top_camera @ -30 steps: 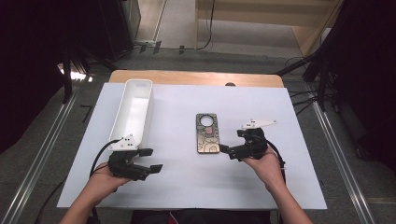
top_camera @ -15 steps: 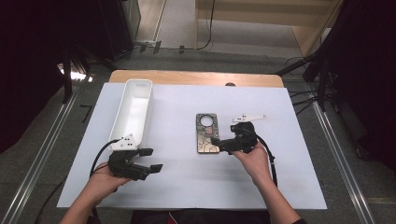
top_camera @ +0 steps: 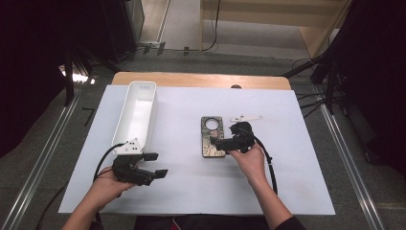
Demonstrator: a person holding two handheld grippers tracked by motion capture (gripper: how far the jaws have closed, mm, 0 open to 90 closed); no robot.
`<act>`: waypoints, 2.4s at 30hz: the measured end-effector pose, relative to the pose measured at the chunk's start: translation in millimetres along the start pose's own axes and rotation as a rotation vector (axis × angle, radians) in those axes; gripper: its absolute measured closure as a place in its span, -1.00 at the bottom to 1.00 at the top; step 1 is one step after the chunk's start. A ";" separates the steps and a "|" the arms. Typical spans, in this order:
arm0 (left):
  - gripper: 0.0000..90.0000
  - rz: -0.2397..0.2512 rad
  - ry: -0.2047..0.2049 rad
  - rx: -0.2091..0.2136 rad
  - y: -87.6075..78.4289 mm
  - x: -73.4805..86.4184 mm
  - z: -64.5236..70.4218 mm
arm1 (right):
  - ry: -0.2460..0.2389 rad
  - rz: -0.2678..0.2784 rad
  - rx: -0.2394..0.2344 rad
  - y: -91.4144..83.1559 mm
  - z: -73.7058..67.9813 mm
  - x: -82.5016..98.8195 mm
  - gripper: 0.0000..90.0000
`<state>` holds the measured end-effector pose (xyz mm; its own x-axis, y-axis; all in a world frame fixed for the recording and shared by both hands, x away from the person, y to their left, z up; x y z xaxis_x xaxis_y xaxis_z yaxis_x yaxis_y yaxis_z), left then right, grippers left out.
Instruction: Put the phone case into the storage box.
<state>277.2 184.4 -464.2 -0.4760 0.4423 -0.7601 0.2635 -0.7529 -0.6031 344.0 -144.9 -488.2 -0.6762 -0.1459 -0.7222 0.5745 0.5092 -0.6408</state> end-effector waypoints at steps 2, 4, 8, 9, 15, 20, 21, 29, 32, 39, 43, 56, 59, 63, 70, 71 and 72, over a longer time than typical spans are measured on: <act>-0.44 0.000 0.002 0.001 0.2 -0.1 0.3 | 0.003 -0.003 0.011 4.1 -0.4 -1.5 -1.00; -0.44 -0.001 0.000 0.002 0.1 0.0 0.2 | -0.004 -0.005 0.033 8.1 -2.4 -3.8 -1.00; -0.44 0.003 -0.001 0.003 -0.1 0.0 -0.3 | -0.004 -0.013 0.071 14.1 -4.8 -7.6 -1.00; -0.44 0.002 -0.001 0.003 -0.2 0.0 -0.4 | -0.002 -0.012 0.077 15.7 -5.3 -8.6 -1.00; -0.44 -0.002 -0.003 0.003 -0.1 0.0 -0.5 | 0.018 -0.015 0.095 24.7 -10.3 -13.2 -1.00; -0.44 -0.003 -0.004 0.002 -0.1 0.1 -0.8 | 0.067 -0.014 0.146 31.7 -14.7 -16.7 -1.00; -0.44 -0.002 -0.005 0.002 -0.2 0.1 -0.7 | 0.082 -0.013 0.155 32.9 -14.7 -17.7 -1.00; -0.44 -0.001 -0.007 0.004 -0.4 -0.2 -1.1 | 0.102 -0.001 0.182 37.9 -18.3 -22.5 -1.00; -0.44 -0.001 -0.007 0.004 -0.4 -0.3 -1.1 | 0.104 -0.002 0.186 38.2 -17.7 -22.7 -1.00; -0.44 0.000 -0.005 0.006 0.1 -0.5 -0.9 | 0.113 -0.004 0.192 37.5 -16.6 -22.6 -1.00; -0.44 -0.001 -0.006 0.005 0.0 -0.5 -1.0 | 0.120 -0.009 0.193 39.4 -17.0 -21.8 -1.00; -0.44 -0.001 0.000 0.008 0.1 -0.4 -0.9 | 0.128 -0.040 0.189 47.5 -19.7 -17.5 -1.00; -0.44 0.000 -0.002 0.008 0.0 -0.3 -1.0 | 0.133 -0.048 0.195 49.1 -19.0 -15.8 -1.00; -0.44 -0.001 0.002 0.009 0.0 -0.3 -0.9 | 0.127 -0.051 0.200 51.0 -19.5 -13.9 -1.00; -0.44 0.000 -0.003 0.009 0.0 -0.3 -0.8 | 0.136 -0.068 0.206 54.2 -18.8 -9.7 -1.00; -0.44 0.000 -0.003 0.009 0.0 -0.3 -0.8 | 0.134 -0.075 0.208 54.8 -18.6 -9.0 -1.00; -0.44 0.000 -0.003 0.009 0.0 -0.3 -0.8 | 0.134 -0.079 0.210 55.4 -18.4 -8.3 -1.00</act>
<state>278.0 184.6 -464.2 -0.4784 0.4409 -0.7594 0.2558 -0.7573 -0.6008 373.0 -99.9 -512.9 -0.7699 -0.0575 -0.6355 0.5911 0.3111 -0.7442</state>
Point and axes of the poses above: each handheld gripper's, and its own axes: y roughly forward along the jaws, x roughly out of its underside, z roughly to its right, the point moved 2 cm from there along y, roughly forward along the jaws, and after that the axes turned 1 degree about z, right-handed, at the moved point
